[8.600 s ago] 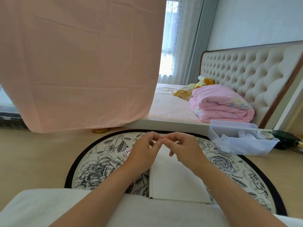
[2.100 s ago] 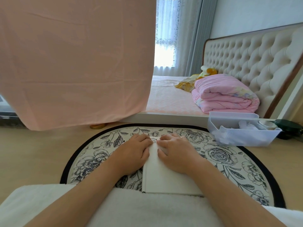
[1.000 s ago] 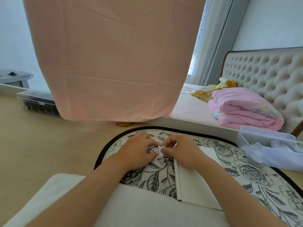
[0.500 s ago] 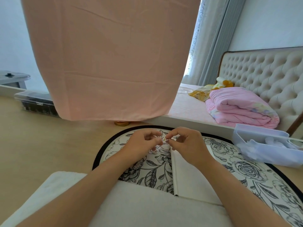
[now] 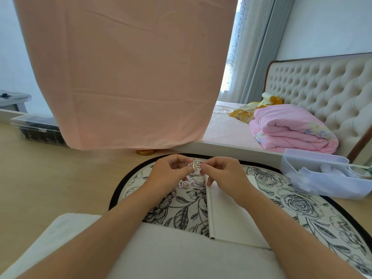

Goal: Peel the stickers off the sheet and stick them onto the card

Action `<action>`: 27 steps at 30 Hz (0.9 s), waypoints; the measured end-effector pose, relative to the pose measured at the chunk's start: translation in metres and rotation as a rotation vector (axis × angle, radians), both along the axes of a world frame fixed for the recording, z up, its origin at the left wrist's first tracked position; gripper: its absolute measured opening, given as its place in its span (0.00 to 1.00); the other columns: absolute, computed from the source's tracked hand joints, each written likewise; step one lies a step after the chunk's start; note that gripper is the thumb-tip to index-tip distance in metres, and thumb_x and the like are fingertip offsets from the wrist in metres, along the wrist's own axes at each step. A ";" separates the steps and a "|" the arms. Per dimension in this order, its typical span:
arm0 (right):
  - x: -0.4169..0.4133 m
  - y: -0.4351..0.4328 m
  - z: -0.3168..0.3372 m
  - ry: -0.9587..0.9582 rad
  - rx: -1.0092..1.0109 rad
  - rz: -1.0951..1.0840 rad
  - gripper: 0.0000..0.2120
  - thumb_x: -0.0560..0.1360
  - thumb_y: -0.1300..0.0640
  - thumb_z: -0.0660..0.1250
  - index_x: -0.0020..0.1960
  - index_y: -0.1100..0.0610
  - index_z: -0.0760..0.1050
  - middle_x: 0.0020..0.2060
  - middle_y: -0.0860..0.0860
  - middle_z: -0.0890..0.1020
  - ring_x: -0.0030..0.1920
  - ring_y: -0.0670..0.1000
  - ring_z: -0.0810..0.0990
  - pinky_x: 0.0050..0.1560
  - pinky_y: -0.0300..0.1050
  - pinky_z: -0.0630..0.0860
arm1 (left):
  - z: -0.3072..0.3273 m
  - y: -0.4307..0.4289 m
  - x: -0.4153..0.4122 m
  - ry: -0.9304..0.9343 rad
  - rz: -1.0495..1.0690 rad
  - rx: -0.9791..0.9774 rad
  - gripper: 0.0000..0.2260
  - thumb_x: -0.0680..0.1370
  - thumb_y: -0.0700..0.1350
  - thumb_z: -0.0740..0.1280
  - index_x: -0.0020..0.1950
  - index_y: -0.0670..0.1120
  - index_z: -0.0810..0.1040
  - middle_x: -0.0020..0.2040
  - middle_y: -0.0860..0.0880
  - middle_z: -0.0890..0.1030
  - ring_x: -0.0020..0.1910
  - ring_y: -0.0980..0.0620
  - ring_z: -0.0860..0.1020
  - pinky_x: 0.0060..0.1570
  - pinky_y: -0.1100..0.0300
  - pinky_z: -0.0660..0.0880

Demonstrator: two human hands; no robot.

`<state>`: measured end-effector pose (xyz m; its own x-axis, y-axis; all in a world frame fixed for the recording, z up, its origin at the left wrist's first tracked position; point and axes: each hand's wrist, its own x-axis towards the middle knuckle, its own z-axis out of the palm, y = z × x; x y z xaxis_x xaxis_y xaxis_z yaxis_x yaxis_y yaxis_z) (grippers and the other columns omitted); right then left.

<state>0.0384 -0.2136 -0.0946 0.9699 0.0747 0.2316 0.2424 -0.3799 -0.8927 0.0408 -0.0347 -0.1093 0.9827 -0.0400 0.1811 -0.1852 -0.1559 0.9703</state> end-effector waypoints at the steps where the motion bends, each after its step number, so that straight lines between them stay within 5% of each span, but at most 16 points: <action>1: 0.000 0.000 0.000 -0.004 0.008 -0.001 0.05 0.75 0.59 0.72 0.41 0.52 0.84 0.37 0.53 0.86 0.31 0.48 0.80 0.37 0.30 0.74 | 0.001 -0.001 0.000 0.002 -0.004 0.008 0.06 0.75 0.41 0.74 0.51 0.49 0.83 0.42 0.48 0.86 0.34 0.58 0.80 0.35 0.71 0.75; 9: 0.003 0.000 -0.005 -0.103 -0.167 0.004 0.05 0.74 0.60 0.71 0.40 0.52 0.83 0.36 0.50 0.85 0.28 0.48 0.81 0.38 0.40 0.78 | -0.002 -0.001 0.001 -0.079 0.010 0.132 0.01 0.75 0.48 0.73 0.46 0.53 0.84 0.42 0.49 0.84 0.37 0.54 0.79 0.41 0.61 0.76; 13: 0.003 0.002 -0.008 -0.179 -0.242 -0.027 0.06 0.73 0.57 0.72 0.39 0.47 0.82 0.35 0.45 0.84 0.29 0.46 0.80 0.38 0.43 0.79 | -0.004 -0.003 -0.001 -0.100 -0.017 0.195 0.02 0.75 0.46 0.74 0.45 0.52 0.86 0.39 0.51 0.85 0.38 0.54 0.82 0.38 0.66 0.78; 18: -0.002 0.004 -0.009 -0.342 -0.443 -0.123 0.01 0.70 0.49 0.71 0.39 0.44 0.82 0.35 0.35 0.82 0.35 0.40 0.79 0.37 0.36 0.74 | -0.005 -0.005 -0.001 -0.118 0.006 0.216 0.02 0.75 0.45 0.74 0.43 0.52 0.85 0.38 0.53 0.85 0.33 0.60 0.79 0.35 0.68 0.76; 27: -0.002 0.004 -0.011 -0.505 -0.516 -0.182 0.03 0.70 0.50 0.72 0.37 0.46 0.80 0.33 0.37 0.81 0.34 0.37 0.76 0.34 0.31 0.66 | -0.008 -0.008 -0.001 -0.131 0.015 0.205 0.02 0.75 0.45 0.73 0.44 0.49 0.85 0.38 0.50 0.85 0.30 0.61 0.77 0.33 0.69 0.73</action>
<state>0.0366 -0.2101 -0.1052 0.7621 0.1425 0.6316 0.4690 -0.7940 -0.3867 0.0400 -0.0429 -0.1170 0.9521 -0.0742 0.2966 -0.3034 -0.3505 0.8861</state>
